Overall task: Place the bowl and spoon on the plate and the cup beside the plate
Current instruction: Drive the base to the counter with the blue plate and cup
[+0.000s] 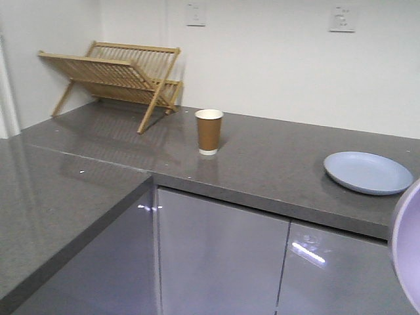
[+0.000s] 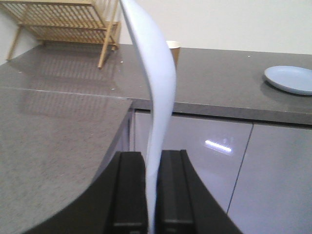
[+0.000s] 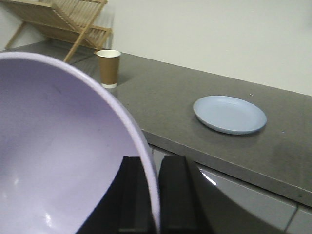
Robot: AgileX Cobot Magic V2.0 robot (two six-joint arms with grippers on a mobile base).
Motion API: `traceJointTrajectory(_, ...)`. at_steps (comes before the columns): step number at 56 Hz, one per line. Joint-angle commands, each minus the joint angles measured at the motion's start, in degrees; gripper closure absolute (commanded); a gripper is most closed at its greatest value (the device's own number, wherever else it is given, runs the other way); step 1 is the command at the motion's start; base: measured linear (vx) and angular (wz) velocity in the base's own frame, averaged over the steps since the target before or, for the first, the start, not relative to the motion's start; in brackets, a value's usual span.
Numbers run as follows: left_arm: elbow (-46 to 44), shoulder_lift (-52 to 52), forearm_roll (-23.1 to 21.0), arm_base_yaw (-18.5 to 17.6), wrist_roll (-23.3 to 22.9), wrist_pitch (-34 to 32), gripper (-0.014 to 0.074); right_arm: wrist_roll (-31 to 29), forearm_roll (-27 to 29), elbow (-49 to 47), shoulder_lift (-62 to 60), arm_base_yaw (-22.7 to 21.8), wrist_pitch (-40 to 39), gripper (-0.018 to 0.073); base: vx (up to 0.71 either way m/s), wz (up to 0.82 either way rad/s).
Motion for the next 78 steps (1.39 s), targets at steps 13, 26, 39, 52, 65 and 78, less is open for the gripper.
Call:
traceJointTrajectory(13,-1.3,0.2,-0.8,0.0,0.0,-5.0,0.0596,-0.3,0.6,-1.7,-0.1,-0.1,-5.0,0.0571,0.17,-0.54)
traceJointTrajectory(26,-1.3,0.2,-0.8,0.0,0.0,-5.0,0.0596,-0.3,0.6,-1.7,-0.2,-0.1,-5.1,0.0571,0.24,-0.36)
traceJointTrajectory(39,-1.3,0.2,-0.8,0.0,0.0,-5.0,0.0596,-0.3,0.6,-1.7,-0.9,-0.1,-5.1,0.0571,0.33,-0.08)
traceJointTrajectory(52,-1.3,0.2,-0.8,0.0,0.0,-5.0,0.0596,-0.3,0.6,-1.7,-1.1,-0.1,-5.0,0.0571,0.40,0.10)
traceJointTrajectory(65,-1.3,0.1,-0.8,0.0,0.0,-5.0,0.0596,-0.3,0.6,-1.7,-1.1,-0.1,-5.1,0.0571,0.43,0.08)
traceJointTrajectory(78,-1.3,0.2,-0.8,0.0,0.0,-5.0,0.0596,-0.3,0.6,-1.7,-1.1,-0.1,-5.1,0.0571,0.41,-0.09)
